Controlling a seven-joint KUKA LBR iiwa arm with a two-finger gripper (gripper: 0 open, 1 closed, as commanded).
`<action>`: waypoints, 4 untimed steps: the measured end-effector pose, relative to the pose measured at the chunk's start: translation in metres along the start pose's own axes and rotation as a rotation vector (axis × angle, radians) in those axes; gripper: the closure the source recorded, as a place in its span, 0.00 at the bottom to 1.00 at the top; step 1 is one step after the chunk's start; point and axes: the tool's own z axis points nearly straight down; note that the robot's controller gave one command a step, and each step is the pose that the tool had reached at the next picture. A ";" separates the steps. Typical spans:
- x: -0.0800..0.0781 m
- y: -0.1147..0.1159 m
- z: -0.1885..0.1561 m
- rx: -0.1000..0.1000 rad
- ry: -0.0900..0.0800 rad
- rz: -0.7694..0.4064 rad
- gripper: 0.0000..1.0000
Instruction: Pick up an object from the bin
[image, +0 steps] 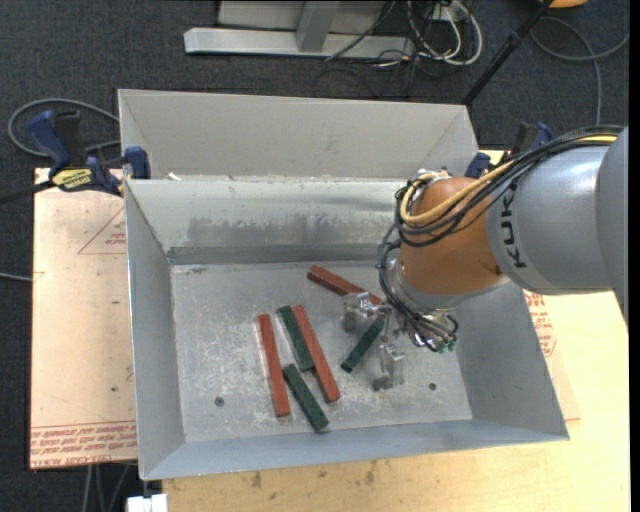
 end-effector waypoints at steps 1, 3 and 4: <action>-0.001 0.000 0.000 0.000 0.000 0.002 0.00; -0.002 0.000 -0.001 0.000 -0.001 0.005 1.00; -0.003 0.000 -0.032 0.002 -0.003 0.007 1.00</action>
Offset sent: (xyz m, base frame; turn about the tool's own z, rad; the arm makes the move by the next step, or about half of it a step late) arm 0.0000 0.0000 0.0000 0.0000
